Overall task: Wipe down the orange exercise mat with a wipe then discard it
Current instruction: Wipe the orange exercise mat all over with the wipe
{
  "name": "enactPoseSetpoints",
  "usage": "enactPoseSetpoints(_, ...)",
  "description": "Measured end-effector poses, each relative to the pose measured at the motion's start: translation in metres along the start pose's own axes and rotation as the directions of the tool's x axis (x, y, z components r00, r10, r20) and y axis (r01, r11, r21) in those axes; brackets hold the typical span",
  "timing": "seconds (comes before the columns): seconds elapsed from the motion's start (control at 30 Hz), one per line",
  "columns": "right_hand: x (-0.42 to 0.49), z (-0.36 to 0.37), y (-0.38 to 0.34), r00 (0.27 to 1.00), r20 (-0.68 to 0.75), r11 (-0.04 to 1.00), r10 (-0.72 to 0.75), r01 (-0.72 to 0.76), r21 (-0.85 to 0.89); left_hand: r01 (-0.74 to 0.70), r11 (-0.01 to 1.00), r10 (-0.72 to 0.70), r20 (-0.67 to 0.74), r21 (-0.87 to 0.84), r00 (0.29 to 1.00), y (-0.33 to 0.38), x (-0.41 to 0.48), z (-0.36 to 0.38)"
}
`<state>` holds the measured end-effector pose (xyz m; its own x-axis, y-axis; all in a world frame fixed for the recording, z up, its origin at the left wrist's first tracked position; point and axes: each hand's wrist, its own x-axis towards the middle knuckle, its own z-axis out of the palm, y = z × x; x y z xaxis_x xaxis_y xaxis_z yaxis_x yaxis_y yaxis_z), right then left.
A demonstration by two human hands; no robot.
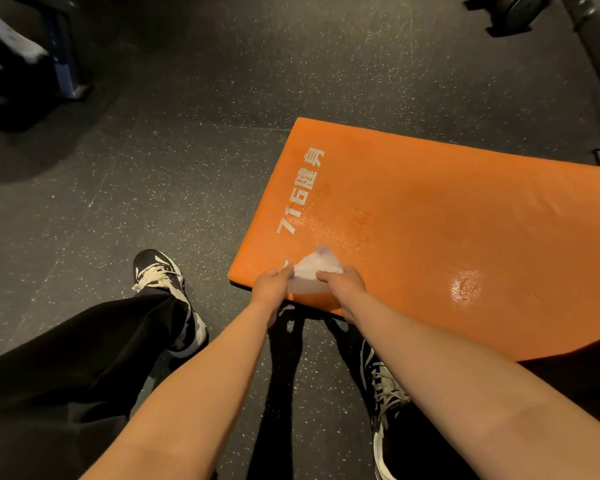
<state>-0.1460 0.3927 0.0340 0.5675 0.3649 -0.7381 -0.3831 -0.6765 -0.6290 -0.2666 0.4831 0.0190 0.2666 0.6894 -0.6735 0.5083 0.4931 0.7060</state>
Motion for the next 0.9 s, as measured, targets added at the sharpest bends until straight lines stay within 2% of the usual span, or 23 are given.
enactPoseSetpoints(0.13,-0.003,-0.007,-0.001,0.997,-0.04,0.998,-0.065,0.065,0.009,-0.073,0.997,0.074,-0.006,0.012,0.997,0.005,-0.009,0.004)
enactPoseSetpoints(0.3,-0.013,-0.009,-0.003,0.98,0.021,0.977,-0.199,0.2,-0.075,-0.167,0.985,0.168,-0.019,0.035,0.986,0.014,-0.027,0.007)
enactPoseSetpoints(0.4,-0.019,-0.008,-0.004,0.977,0.044,0.976,-0.209,0.212,-0.054,-0.219,0.974,0.221,-0.02,0.06,0.975,0.017,-0.036,0.002)
enactPoseSetpoints(0.5,-0.024,-0.005,-0.008,0.977,0.093,0.98,-0.19,0.194,-0.037,-0.209,0.965,0.215,-0.02,0.16,0.976,0.019,-0.042,0.003)
enactPoseSetpoints(0.57,-0.024,-0.003,-0.014,0.971,0.121,0.974,-0.204,0.213,-0.072,-0.211,0.938,0.2,0.067,0.275,0.977,0.02,-0.044,0.012)
enactPoseSetpoints(0.63,-0.017,-0.002,-0.019,0.974,0.108,0.966,-0.202,0.216,-0.141,-0.277,0.86,0.222,0.176,0.428,0.959,0.017,-0.041,0.021)
enactPoseSetpoints(0.67,-0.012,-0.001,-0.02,0.977,0.084,0.962,-0.194,0.206,-0.181,-0.305,0.833,0.244,0.187,0.462,0.951,0.014,-0.037,0.022)
enactPoseSetpoints(0.77,0.001,-0.001,-0.021,0.984,-0.017,0.943,-0.176,0.164,-0.291,-0.285,0.846,0.279,0.081,0.451,0.957,0.006,-0.025,0.016)
enactPoseSetpoints(0.9,0.016,0.001,-0.014,0.981,-0.068,0.897,-0.183,0.138,-0.42,-0.253,0.888,0.278,-0.01,0.383,0.961,0.004,-0.008,0.009)
